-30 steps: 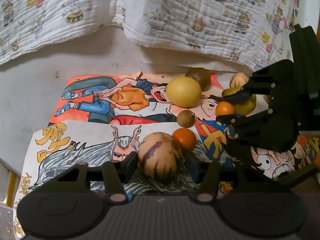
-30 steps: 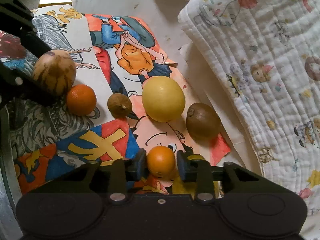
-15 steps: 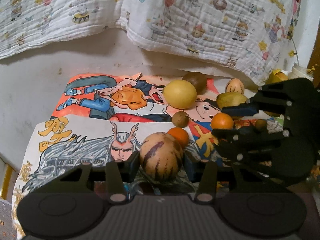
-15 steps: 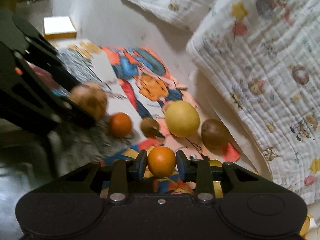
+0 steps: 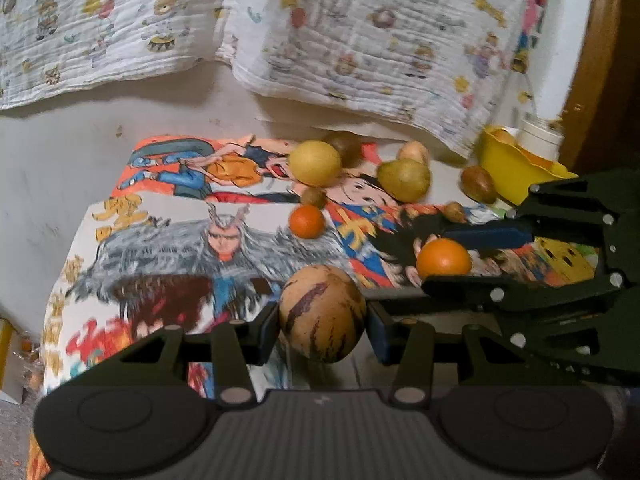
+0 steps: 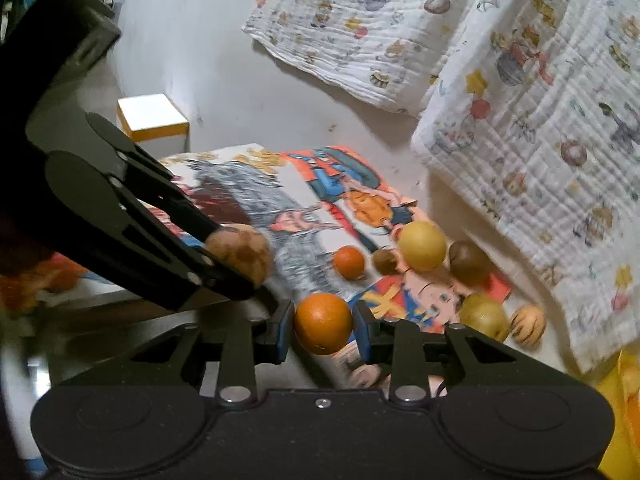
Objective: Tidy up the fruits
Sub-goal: 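Close the left gripper on the striped fruit while the right gripper closes on the orange, then carry both fruits over the metal tray and open both grippers to release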
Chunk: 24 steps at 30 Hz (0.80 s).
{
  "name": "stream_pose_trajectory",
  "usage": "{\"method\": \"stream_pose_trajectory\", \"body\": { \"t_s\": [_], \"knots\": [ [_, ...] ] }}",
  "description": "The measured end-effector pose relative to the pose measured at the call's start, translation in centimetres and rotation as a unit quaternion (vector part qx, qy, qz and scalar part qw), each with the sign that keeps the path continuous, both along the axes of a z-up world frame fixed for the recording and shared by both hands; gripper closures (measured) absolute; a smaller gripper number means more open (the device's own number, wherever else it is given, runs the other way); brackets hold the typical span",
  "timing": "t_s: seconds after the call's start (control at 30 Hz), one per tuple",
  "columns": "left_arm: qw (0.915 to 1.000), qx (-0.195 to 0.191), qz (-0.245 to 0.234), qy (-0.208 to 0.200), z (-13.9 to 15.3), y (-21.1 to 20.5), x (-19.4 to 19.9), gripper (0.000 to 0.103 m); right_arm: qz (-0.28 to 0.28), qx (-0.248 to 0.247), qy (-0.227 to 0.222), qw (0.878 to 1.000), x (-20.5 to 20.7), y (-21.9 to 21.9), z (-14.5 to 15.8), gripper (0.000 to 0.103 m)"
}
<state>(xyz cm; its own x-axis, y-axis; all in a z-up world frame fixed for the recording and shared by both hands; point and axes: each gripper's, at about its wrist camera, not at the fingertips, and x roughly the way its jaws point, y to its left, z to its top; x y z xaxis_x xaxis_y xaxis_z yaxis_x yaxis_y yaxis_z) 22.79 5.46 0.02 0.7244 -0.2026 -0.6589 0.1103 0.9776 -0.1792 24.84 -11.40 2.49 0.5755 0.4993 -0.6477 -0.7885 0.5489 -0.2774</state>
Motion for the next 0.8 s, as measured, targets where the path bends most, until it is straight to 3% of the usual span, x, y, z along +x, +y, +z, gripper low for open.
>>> {"method": "stream_pose_trajectory", "body": {
  "t_s": [0.47, 0.8],
  "knots": [
    [0.9996, 0.000, -0.028, 0.010, 0.0, -0.8, -6.5, 0.052, -0.053, 0.062, 0.110, 0.991, -7.3, -2.7, -0.7, 0.069],
    [0.9986, 0.012, -0.047, 0.020, -0.2, -1.6, -8.6, 0.052, -0.073, 0.057, 0.140, 0.986, -8.8, -4.0, -1.8, 0.069]
  ]
}}
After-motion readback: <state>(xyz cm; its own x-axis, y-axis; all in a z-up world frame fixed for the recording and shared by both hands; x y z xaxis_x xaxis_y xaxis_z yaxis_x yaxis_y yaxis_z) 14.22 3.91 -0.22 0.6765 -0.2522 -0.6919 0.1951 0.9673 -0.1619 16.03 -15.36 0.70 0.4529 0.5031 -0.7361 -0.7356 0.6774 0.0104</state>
